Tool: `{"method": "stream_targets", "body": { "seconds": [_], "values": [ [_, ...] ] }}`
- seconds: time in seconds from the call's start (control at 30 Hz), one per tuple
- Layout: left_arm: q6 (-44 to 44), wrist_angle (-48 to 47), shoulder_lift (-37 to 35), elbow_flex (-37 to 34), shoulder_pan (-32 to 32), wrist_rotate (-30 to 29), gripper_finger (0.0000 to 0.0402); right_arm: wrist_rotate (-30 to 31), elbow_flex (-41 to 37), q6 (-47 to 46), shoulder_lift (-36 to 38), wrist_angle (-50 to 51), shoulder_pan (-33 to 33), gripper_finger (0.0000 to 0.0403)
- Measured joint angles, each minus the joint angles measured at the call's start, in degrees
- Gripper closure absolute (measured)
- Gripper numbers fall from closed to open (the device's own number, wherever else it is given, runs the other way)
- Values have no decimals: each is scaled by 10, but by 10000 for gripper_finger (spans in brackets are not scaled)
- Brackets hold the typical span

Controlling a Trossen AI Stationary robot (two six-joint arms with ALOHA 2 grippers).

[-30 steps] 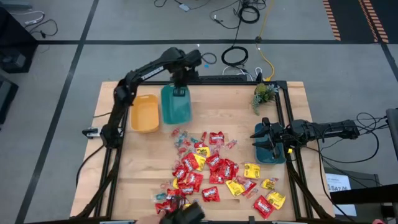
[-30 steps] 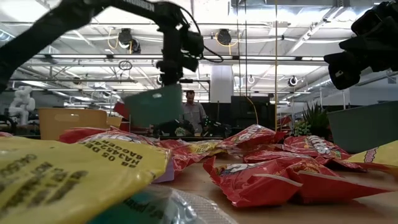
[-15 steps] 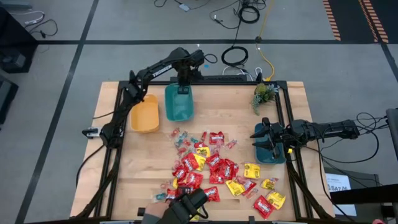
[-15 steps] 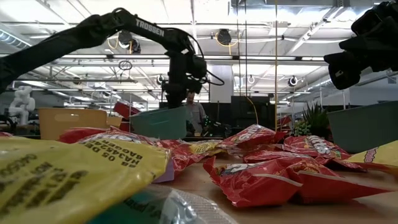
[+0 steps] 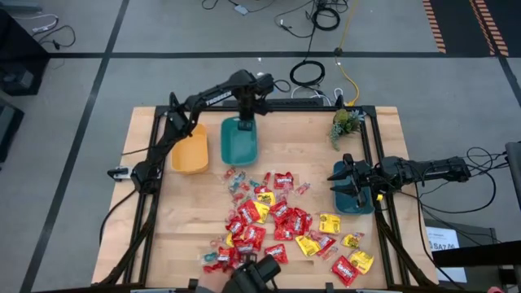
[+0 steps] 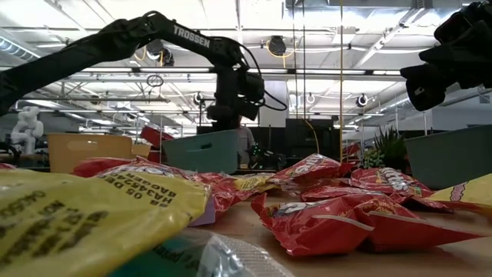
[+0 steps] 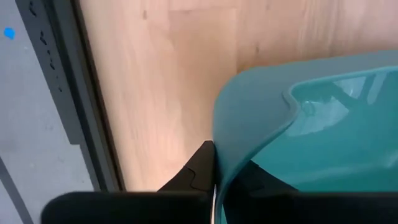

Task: Sort candy
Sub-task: Move the green bin to the top center of the table

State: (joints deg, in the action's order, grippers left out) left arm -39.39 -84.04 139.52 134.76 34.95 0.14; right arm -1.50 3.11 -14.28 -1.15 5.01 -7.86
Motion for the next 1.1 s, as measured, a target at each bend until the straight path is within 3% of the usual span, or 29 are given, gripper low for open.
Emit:
{"method": "stream_targets", "body": {
  "seconds": [1.1],
  "values": [
    [1,47,0,0,-17,-10,376,0,0,0,0,0,0,243]
  ]
}}
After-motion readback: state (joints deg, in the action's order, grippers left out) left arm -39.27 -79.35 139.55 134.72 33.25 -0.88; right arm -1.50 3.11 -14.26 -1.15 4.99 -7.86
